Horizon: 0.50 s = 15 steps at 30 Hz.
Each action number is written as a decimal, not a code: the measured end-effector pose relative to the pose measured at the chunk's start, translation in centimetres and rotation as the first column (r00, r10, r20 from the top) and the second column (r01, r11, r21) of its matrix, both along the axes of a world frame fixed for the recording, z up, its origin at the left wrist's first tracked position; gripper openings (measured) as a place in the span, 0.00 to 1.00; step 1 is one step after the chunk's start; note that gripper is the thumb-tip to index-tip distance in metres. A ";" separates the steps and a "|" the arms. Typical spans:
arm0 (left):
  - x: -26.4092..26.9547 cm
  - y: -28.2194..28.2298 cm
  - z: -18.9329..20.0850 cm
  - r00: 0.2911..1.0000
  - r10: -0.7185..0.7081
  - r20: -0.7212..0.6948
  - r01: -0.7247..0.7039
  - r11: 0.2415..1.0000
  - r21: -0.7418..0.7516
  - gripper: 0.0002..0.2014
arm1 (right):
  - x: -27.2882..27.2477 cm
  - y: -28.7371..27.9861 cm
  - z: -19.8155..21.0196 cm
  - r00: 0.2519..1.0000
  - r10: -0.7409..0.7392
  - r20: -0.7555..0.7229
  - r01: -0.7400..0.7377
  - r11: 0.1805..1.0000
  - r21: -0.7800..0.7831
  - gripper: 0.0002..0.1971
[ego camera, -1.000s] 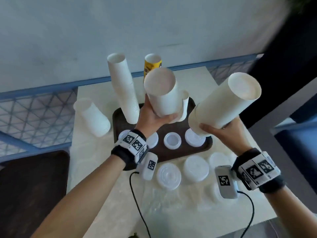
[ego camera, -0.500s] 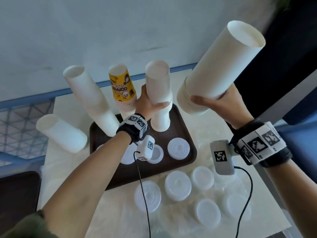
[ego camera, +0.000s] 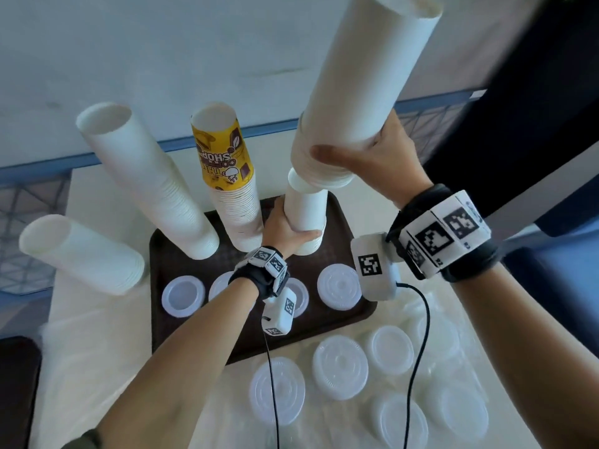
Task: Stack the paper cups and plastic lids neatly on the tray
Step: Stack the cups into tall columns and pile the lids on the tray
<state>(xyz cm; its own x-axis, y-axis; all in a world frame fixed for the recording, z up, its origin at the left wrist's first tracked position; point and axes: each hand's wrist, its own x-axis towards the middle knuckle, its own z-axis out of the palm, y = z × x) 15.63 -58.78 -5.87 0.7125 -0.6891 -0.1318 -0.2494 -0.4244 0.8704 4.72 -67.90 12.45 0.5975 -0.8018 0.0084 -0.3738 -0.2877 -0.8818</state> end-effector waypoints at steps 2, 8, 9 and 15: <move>0.0 -0.1 -0.6 1.000 0.003 -0.016 -0.003 1.000 -0.011 0.46 | 1.1 0.2 -0.6 0.999 0.002 -0.046 -0.002 1.000 -0.005 0.42; 0.3 0.0 -0.9 0.999 -0.040 -0.004 0.040 0.999 0.004 0.46 | 3.0 1.2 -4.3 0.985 0.003 -0.171 0.001 1.000 0.019 0.44; 0.3 0.1 -0.9 0.999 -0.050 -0.004 0.050 0.999 0.012 0.46 | 3.2 1.3 -5.0 0.983 -0.008 -0.182 0.013 1.000 0.026 0.44; -1.2 5.3 0.2 0.984 -0.177 0.023 0.174 0.980 0.100 0.44 | 3.6 2.1 -8.7 0.973 -0.068 -0.222 0.094 0.989 0.111 0.44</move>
